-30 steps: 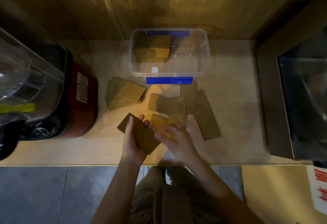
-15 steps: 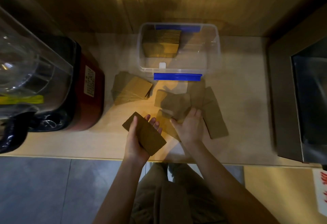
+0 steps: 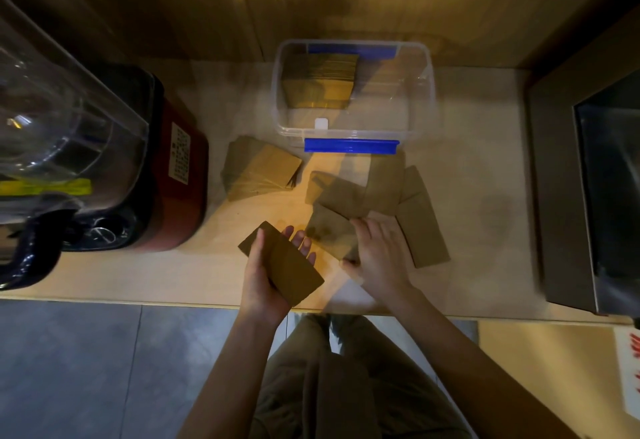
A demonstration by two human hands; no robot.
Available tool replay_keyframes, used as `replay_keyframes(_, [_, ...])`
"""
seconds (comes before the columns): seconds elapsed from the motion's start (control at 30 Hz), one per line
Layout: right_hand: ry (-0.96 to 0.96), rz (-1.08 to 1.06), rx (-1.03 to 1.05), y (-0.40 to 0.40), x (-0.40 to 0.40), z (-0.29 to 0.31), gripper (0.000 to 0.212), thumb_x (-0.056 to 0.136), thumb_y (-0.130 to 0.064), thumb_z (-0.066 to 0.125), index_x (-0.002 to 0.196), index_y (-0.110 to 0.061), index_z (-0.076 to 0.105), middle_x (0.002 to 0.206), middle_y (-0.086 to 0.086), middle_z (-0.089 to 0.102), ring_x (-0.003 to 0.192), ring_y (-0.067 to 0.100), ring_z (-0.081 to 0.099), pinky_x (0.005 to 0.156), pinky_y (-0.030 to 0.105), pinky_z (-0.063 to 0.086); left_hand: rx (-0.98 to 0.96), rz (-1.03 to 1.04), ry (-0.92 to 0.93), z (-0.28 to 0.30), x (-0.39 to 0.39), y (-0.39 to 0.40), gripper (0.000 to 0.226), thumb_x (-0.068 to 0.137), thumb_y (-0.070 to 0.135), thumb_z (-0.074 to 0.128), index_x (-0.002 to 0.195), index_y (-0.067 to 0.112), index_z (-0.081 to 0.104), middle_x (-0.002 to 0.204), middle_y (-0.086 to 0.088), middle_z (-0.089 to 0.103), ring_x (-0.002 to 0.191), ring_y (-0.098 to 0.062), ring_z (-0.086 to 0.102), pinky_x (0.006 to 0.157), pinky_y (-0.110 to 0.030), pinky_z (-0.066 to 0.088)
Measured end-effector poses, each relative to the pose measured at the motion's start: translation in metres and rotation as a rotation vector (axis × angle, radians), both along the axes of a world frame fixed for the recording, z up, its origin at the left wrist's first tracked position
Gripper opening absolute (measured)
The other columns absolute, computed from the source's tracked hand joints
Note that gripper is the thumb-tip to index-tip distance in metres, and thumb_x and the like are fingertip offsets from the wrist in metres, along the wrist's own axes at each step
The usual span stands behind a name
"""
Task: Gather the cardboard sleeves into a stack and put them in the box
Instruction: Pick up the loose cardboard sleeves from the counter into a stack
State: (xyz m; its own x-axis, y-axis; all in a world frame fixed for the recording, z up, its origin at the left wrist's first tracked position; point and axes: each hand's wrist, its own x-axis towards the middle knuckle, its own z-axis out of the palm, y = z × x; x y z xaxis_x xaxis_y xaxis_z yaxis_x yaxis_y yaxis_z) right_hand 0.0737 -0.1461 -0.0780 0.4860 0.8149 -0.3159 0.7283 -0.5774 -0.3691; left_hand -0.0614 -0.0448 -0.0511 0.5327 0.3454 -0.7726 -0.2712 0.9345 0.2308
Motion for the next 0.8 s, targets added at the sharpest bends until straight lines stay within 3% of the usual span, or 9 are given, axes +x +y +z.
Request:
replay_keyframes(0.43, [-0.022, -0.083, -0.129, 0.002, -0.008, -0.004, 0.071, 0.075, -0.042, 0.067, 0.129, -0.008, 0.036, 0.135, 0.013, 0.043, 0.126, 0.028, 0.037, 0.103, 0.037, 0.032, 0.025, -0.035, -0.035, 0.002, -0.004, -0.005, 0.047, 0.071, 0.051, 0.058, 0.101, 0.015, 0.062, 0.089, -0.002, 0.068, 0.083, -0.017, 0.064, 0.092, -0.034, 0.042])
replay_keyframes(0.53, [0.017, -0.107, -0.148, 0.005, -0.007, -0.004, 0.074, 0.071, -0.047, 0.068, 0.128, -0.01, 0.038, 0.134, 0.012, 0.045, 0.125, 0.028, 0.039, 0.103, 0.038, 0.032, 0.037, -0.045, -0.044, 0.002, -0.005, -0.005, 0.056, 0.06, 0.052, 0.07, 0.101, 0.015, 0.064, 0.09, -0.003, 0.069, 0.083, -0.017, 0.066, 0.093, -0.034, 0.042])
replay_keyframes(0.67, [0.247, -0.321, 0.019, 0.007, -0.006, 0.016, 0.071, 0.062, -0.047, 0.073, 0.12, -0.016, 0.047, 0.119, 0.004, 0.058, 0.111, 0.022, 0.053, 0.095, 0.043, 0.044, 0.056, -0.057, -0.048, 0.002, -0.006, -0.004, 0.058, 0.063, 0.058, 0.062, 0.105, 0.017, 0.062, 0.092, -0.002, 0.07, 0.085, -0.016, 0.067, 0.09, -0.034, 0.045])
replay_keyframes(0.8, [0.388, -0.458, 0.215, 0.008, -0.014, 0.052, 0.063, 0.058, -0.044, 0.077, 0.112, -0.025, 0.049, 0.103, -0.009, 0.055, 0.096, 0.013, 0.055, 0.089, 0.044, 0.05, 0.065, -0.048, -0.053, 0.007, 0.0, -0.006, 0.062, 0.061, 0.06, 0.063, 0.105, 0.017, 0.062, 0.095, -0.004, 0.069, 0.088, -0.018, 0.066, 0.091, -0.037, 0.045])
